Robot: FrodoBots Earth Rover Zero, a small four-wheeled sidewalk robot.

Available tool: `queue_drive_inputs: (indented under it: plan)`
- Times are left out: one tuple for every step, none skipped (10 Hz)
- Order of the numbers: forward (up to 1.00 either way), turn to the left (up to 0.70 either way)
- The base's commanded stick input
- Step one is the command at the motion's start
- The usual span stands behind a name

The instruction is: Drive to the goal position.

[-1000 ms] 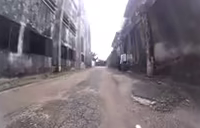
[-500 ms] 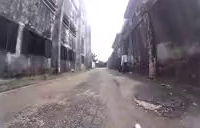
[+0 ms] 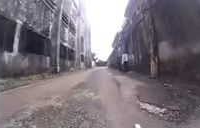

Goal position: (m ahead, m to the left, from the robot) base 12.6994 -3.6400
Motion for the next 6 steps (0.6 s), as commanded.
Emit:
queue_drive_inputs:
  plan:
    - [0.30, 0.55]
    - [0.30, 0.24]
    - [0.30, 0.00]
    - [0.30, 0.00]
    - [0.30, 0.00]
    - [0.30, 0.00]
